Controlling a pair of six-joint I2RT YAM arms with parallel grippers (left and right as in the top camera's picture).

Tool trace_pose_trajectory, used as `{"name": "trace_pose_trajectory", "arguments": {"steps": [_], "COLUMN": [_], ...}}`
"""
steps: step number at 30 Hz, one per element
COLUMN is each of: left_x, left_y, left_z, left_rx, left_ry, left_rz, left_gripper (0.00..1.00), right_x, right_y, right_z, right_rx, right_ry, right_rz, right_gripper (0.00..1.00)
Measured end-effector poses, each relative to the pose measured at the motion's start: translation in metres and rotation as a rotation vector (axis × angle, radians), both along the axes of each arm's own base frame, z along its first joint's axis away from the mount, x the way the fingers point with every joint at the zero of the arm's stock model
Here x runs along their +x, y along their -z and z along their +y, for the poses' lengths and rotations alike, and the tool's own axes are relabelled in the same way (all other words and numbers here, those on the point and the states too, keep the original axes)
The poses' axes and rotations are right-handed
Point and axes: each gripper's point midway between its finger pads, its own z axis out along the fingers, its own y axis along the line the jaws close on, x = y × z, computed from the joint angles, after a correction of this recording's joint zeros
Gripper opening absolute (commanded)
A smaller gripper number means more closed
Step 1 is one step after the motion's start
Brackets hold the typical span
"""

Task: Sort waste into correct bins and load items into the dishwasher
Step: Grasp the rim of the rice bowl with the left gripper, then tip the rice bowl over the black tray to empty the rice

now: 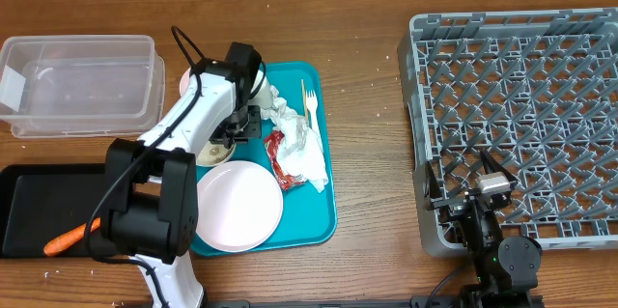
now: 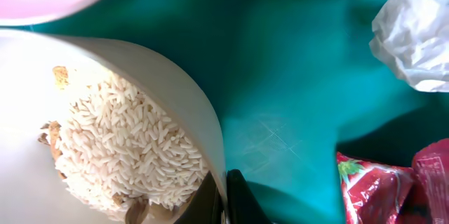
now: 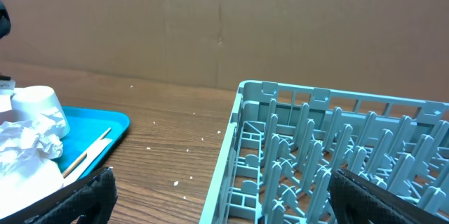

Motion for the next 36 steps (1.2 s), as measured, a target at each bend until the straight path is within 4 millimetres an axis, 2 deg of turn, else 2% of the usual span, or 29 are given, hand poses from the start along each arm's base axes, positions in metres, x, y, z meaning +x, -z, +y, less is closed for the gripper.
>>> {"name": "trace_pose_trajectory", "arguments": {"steps": [5, 11, 14, 16, 17, 20, 21, 23, 24, 25, 28, 33, 36], "left_x": [-0.001, -0.006, -0.021, -0.031, -0.035, -0.039, -0.040, -0.046, -0.047, -0.047, -0.054, -0.077, -0.077], "left_y": [-0.031, -0.096, -0.126, -0.148, -0.159, -0.174, -0.177, -0.177, -0.176, -0.172, -0.153, -0.124, -0.111], "left_z": [-0.001, 0.001, 0.007, 0.023, 0.037, 0.079, 0.094, 0.138, 0.151, 0.171, 0.211, 0.245, 0.255], "left_rx": [-0.010, -0.041, -0.058, -0.073, -0.080, -0.094, -0.095, -0.132, -0.154, -0.210, -0.323, -0.528, -0.653], "left_ry": [-0.018, -0.051, -0.096, -0.163, -0.216, -0.366, -0.417, -0.574, -0.618, -0.687, -0.837, -1.001, -1.030], "left_rz": [-0.023, -0.136, -0.178, -0.222, -0.251, -0.304, -0.315, -0.330, -0.339, -0.371, -0.424, -0.475, -0.538], "left_gripper": [0.04, 0.04, 0.04, 0.04, 0.04, 0.04, 0.04, 0.05, 0.04, 0.04, 0.04, 0.04, 0.04], "right_x": [0.000, 0.000, 0.000, 0.000, 0.000, 0.000, 0.000, 0.000, 0.000, 0.000, 0.000, 0.000, 0.000], "right_y": [0.000, 0.000, 0.000, 0.000, 0.000, 0.000, 0.000, 0.000, 0.000, 0.000, 0.000, 0.000, 0.000], "right_z": [0.000, 0.000, 0.000, 0.000, 0.000, 0.000, 0.000, 0.000, 0.000, 0.000, 0.000, 0.000, 0.000], "right_rx": [0.000, -0.001, 0.000, 0.000, -0.001, 0.000, -0.001, -0.001, 0.000, 0.000, -0.001, 0.000, -0.001], "right_ry": [0.000, 0.000, 0.000, 0.000, 0.000, 0.000, 0.000, 0.000, 0.000, 0.000, 0.000, 0.000, 0.000], "right_rz": [0.000, 0.001, 0.001, 0.001, 0.000, 0.001, 0.000, 0.000, 0.001, 0.000, 0.000, 0.001, 0.000], "right_gripper": [1.00, 1.00, 1.00, 1.00, 1.00, 1.00, 1.00, 1.00, 1.00, 1.00, 1.00, 1.00, 1.00]}}
